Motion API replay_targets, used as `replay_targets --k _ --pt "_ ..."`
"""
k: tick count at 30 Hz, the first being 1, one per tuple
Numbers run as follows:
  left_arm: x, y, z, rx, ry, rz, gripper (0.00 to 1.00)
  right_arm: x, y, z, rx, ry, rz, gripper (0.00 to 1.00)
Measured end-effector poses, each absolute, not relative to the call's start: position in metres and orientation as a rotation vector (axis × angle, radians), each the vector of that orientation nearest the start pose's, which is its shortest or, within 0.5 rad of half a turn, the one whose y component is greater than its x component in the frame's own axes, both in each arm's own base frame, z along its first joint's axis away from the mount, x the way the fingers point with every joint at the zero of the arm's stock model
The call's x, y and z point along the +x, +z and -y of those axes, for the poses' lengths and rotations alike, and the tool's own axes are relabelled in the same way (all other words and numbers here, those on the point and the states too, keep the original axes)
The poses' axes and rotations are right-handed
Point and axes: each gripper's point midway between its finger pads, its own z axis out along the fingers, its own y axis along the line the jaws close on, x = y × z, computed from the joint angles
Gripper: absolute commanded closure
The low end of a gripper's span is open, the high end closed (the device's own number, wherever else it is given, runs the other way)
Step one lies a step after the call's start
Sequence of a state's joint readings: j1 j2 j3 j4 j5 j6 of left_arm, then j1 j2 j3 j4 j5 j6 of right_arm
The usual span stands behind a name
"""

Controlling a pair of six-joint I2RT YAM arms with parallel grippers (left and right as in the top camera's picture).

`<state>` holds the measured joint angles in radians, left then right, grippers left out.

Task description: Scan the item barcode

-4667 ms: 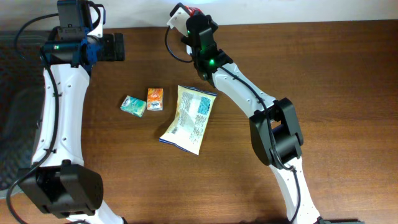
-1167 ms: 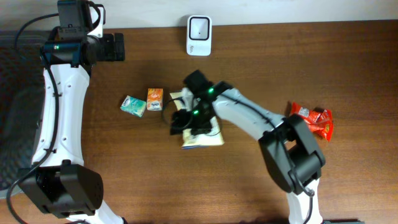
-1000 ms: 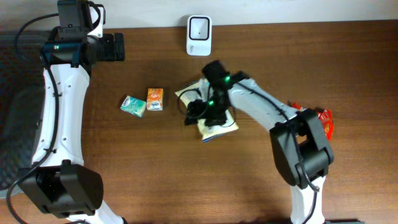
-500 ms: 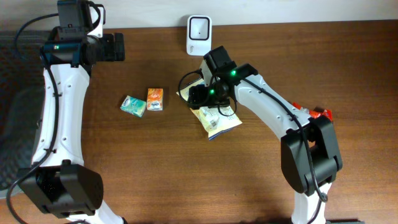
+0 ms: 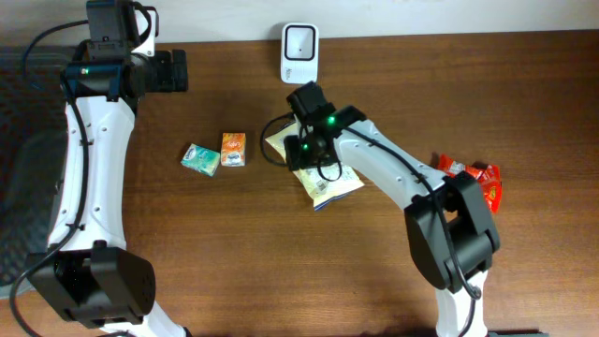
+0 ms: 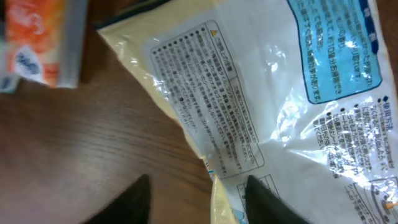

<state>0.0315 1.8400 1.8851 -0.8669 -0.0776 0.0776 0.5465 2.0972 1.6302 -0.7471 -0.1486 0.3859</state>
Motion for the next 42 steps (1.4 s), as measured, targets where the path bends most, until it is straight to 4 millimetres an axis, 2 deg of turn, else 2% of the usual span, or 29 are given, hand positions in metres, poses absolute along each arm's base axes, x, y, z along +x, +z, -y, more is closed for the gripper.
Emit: replay_targets --k 5,9,17,20,25,29,30,34,35,37,40,42 --pt "0.499 0.259 -0.029 0.019 0.144 -2.394 0.01 0.406 0.054 -0.27 -0.26 0.374 -2.828 0.88" --pt "0.499 0.259 -0.029 0.019 0.144 -2.394 0.01 0.411 0.055 -0.275 -0.268 0.363 -2.795 0.96" --pt "0.499 0.259 -0.029 0.019 0.144 -2.394 0.01 0.404 0.033 -0.28 -0.313 0.265 -2.815 0.96" --pt "0.499 0.259 -0.029 0.019 0.144 -2.394 0.01 0.406 0.037 -0.28 -0.31 0.257 -2.811 0.96" --pt "0.499 0.259 -0.029 0.019 0.144 -2.394 0.01 0.419 0.059 -0.281 -0.326 0.226 -2.767 0.96" --pt "0.499 0.259 -0.029 0.019 0.144 -2.394 0.01 0.421 0.062 -0.264 -0.307 0.113 -2.773 0.96" --pt "0.499 0.259 -0.029 0.019 0.144 -2.394 0.01 0.42 0.06 -0.254 -0.297 0.053 -2.785 0.96" --pt "0.499 0.259 -0.029 0.019 0.144 -2.394 0.01 0.419 0.059 -0.245 -0.296 -0.004 -2.792 0.96" --pt "0.499 0.259 -0.029 0.019 0.144 -2.394 0.01 0.418 0.057 -0.245 -0.3 -0.006 -2.795 0.96" --pt "0.499 0.259 -0.029 0.019 0.144 -2.394 0.01 0.413 0.048 -0.244 -0.313 -0.005 -2.82 0.88" --pt "0.499 0.259 -0.029 0.019 0.145 -2.394 0.01 0.404 0.027 -0.246 -0.343 0.01 -2.878 0.71" --pt "0.499 0.259 -0.029 0.019 0.144 -2.394 0.01 0.401 0.021 -0.248 -0.355 0.022 -2.898 0.58"
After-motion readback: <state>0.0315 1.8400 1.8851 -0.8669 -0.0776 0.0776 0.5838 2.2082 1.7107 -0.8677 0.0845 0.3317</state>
